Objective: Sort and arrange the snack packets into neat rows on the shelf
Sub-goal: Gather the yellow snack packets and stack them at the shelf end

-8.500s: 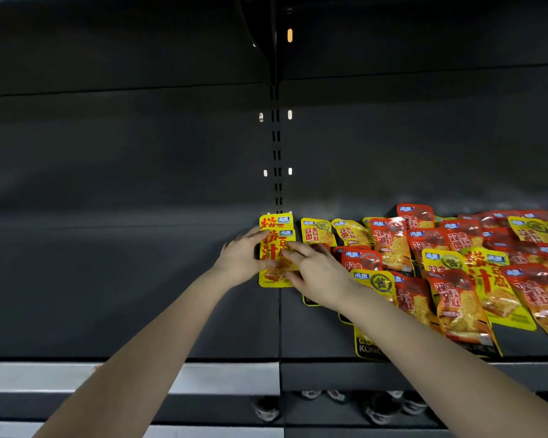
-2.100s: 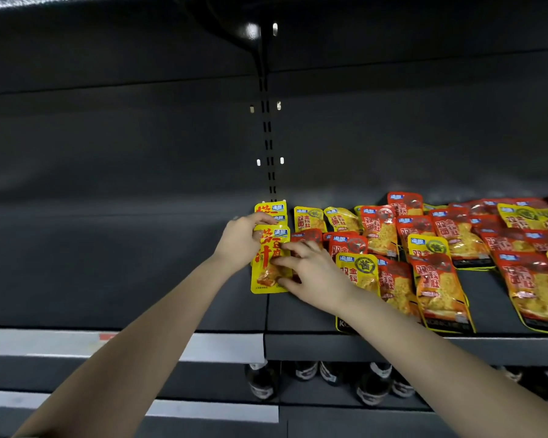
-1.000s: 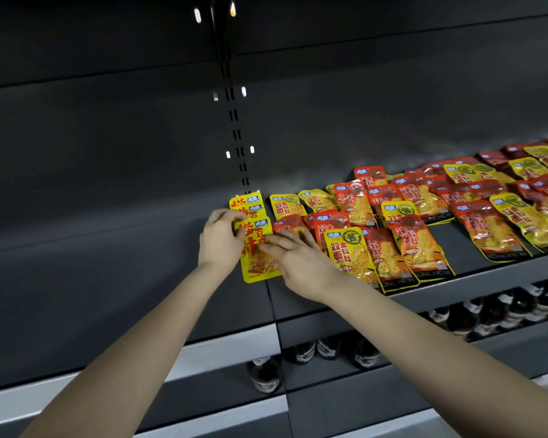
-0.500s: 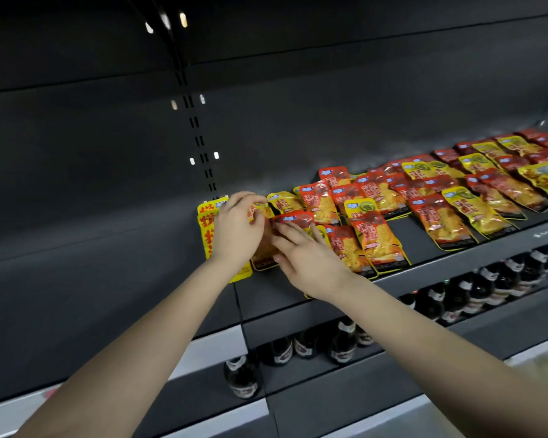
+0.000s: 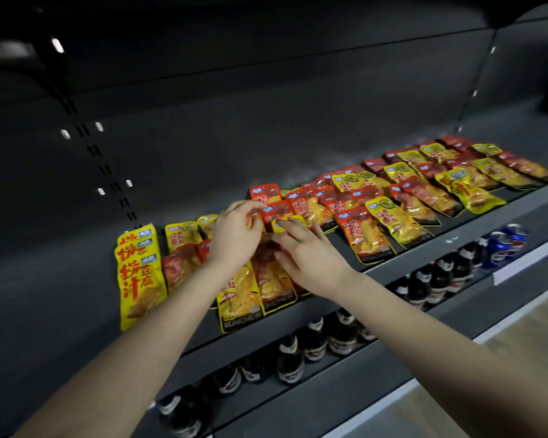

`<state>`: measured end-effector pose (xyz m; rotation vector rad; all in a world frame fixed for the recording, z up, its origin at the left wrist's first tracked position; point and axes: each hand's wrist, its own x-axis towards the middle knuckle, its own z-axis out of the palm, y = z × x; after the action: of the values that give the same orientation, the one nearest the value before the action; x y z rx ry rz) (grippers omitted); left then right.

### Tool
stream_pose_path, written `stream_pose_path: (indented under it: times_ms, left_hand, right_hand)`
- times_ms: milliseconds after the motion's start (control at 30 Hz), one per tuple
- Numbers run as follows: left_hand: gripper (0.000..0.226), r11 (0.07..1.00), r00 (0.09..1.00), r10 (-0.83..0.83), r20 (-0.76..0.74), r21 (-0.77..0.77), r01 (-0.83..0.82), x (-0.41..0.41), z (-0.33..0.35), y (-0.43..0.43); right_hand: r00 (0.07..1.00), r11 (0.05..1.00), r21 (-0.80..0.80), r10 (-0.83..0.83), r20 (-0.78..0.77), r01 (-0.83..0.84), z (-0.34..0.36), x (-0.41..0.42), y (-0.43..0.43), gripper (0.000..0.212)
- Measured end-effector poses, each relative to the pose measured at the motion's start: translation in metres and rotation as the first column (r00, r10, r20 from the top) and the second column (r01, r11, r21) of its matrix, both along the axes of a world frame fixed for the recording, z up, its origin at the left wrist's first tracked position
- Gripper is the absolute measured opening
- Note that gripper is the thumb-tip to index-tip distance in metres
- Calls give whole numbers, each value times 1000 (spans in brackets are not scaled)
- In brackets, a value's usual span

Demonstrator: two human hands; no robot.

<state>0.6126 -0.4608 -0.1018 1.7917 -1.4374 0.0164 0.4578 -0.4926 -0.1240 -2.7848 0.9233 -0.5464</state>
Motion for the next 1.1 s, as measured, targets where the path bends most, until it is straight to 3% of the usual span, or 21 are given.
stream_pose_path:
  times_ms: [500,1100]
  left_hand:
    - [31,984,995,-99,-7,151,99,-75,-1,-77]
    - [32,983,996,-91,-23,161,94,-91,-10,-108]
  right_hand:
    - [997,997,2,-72,5,72,-6,-74,-71,37]
    - [1000,1000,-3,-22,-12,22,-9,-85,-110,38]
